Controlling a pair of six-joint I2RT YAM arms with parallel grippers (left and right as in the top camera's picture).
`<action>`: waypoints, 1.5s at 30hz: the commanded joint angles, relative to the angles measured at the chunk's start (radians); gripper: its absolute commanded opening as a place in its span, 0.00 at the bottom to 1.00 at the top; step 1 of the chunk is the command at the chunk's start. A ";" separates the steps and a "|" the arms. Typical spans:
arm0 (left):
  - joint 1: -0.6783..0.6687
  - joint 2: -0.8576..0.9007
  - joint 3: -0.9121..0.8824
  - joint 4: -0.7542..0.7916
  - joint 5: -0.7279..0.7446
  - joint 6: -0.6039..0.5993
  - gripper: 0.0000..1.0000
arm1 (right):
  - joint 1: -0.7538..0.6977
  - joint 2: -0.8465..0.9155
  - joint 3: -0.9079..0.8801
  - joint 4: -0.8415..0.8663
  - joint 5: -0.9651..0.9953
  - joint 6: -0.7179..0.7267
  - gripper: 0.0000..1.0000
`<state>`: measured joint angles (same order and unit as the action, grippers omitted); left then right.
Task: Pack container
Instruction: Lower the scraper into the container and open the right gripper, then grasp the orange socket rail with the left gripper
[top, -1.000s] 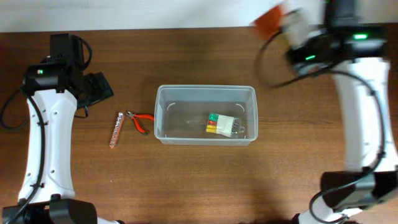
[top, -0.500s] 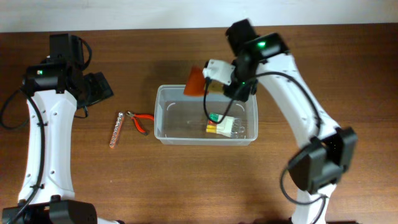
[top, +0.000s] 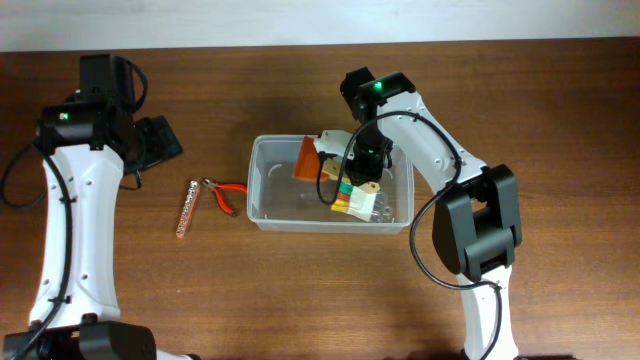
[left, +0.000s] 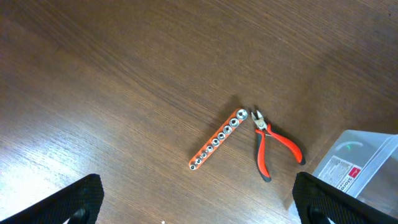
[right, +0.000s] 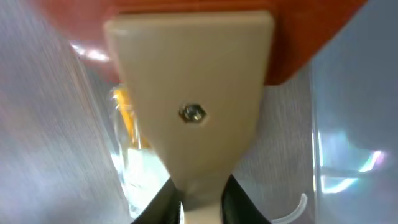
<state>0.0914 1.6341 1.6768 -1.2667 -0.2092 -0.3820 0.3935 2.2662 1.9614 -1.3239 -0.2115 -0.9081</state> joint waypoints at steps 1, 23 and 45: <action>0.003 -0.026 0.000 0.001 0.010 0.016 0.99 | 0.003 0.020 -0.001 0.000 -0.016 0.000 0.27; 0.003 -0.026 -0.002 -0.093 0.010 0.145 0.99 | -0.166 -0.449 0.198 -0.009 0.171 0.275 0.99; 0.002 0.185 -0.423 0.227 0.116 0.739 0.99 | -0.682 -0.489 0.189 0.029 -0.040 0.472 0.99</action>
<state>0.0914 1.7760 1.2610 -1.0580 -0.1333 0.2329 -0.2874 1.7752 2.1559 -1.2999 -0.2195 -0.4435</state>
